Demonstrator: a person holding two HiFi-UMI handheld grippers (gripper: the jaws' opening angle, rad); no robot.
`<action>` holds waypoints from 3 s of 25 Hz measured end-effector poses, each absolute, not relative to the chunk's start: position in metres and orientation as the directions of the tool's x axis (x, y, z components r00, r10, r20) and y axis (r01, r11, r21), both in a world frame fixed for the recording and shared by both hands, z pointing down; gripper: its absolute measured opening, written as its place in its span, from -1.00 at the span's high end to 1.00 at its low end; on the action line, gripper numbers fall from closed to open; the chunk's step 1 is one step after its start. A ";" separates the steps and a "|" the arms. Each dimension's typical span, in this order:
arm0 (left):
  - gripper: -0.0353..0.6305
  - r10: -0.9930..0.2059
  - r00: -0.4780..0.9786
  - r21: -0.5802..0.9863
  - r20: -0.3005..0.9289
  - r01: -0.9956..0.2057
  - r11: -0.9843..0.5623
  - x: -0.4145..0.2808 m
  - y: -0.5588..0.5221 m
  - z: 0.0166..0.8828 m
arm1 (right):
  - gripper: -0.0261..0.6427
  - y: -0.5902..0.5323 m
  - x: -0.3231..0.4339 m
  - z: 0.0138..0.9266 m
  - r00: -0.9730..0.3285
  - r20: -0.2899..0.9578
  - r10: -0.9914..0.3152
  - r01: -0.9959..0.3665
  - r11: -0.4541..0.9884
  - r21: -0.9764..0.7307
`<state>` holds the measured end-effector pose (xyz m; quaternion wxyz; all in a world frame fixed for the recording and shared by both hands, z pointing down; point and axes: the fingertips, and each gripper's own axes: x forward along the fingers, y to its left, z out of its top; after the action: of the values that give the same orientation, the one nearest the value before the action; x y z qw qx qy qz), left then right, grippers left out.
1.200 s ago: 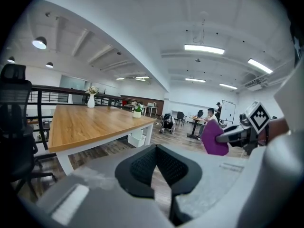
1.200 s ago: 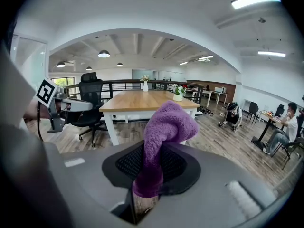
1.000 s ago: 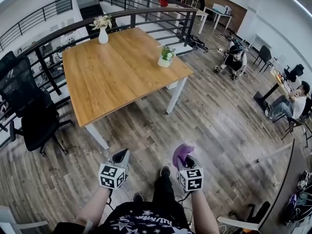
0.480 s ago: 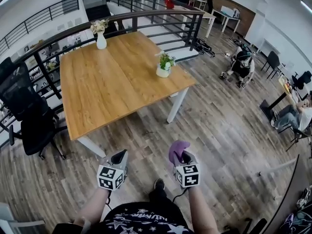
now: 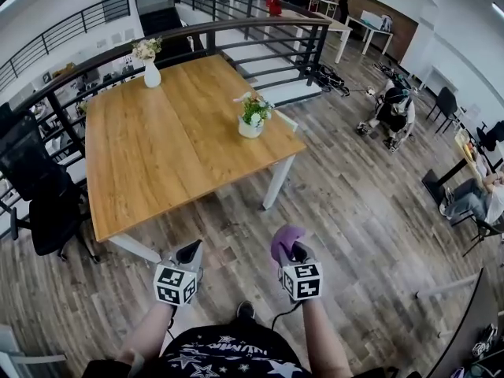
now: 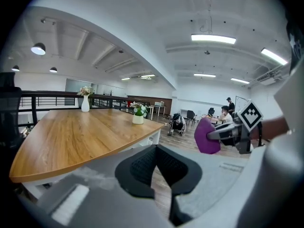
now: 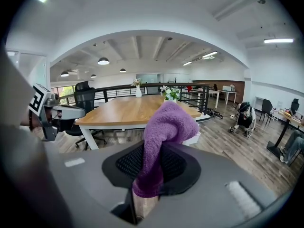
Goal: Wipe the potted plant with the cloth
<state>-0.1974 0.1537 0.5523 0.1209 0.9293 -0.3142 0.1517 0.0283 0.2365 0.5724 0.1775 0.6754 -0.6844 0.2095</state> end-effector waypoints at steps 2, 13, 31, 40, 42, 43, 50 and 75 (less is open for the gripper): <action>0.89 -0.559 0.750 0.120 0.353 -0.629 -0.768 -0.184 0.146 0.549 | 0.67 0.229 0.043 0.572 -0.031 0.520 -0.854 -0.999 0.005 -0.051; 0.89 -0.588 0.716 0.118 0.376 -0.667 -0.736 -0.143 0.136 0.550 | 0.67 0.220 0.096 0.579 -0.061 0.517 -0.854 -0.994 0.004 -0.111; 0.89 -0.599 0.727 0.142 0.337 -0.668 -0.731 -0.107 0.046 0.549 | 0.67 0.147 0.119 0.575 -0.072 0.535 -0.842 -0.996 0.036 -0.079; 0.89 -0.599 0.741 0.164 0.302 -0.660 -0.733 -0.085 -0.039 0.552 | 0.67 0.064 0.144 0.582 -0.061 0.548 -0.834 -0.998 0.034 -0.059; 0.89 -0.595 0.743 0.160 0.305 -0.656 -0.737 -0.080 -0.061 0.553 | 0.67 0.040 0.151 0.580 -0.054 0.547 -0.835 -0.998 0.030 -0.053; 0.89 -0.593 0.743 0.160 0.308 -0.656 -0.738 -0.078 -0.072 0.553 | 0.67 0.030 0.154 0.579 -0.051 0.548 -0.835 -0.998 0.028 -0.050; 0.89 -0.566 0.751 0.172 0.341 -0.642 -0.748 -0.060 -0.141 0.557 | 0.67 -0.035 0.170 0.580 -0.049 0.584 -0.810 -0.999 0.028 -0.045; 0.23 -0.400 0.818 0.150 0.413 -0.495 -0.856 0.033 -0.263 0.589 | 0.67 -0.203 0.239 0.585 -0.024 0.625 -0.780 -1.000 0.021 -0.013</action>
<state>0.0328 -0.2631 0.5893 0.1260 0.9451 -0.2368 0.1868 0.2386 -0.2026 0.5855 0.2325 0.6586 -0.6756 0.2361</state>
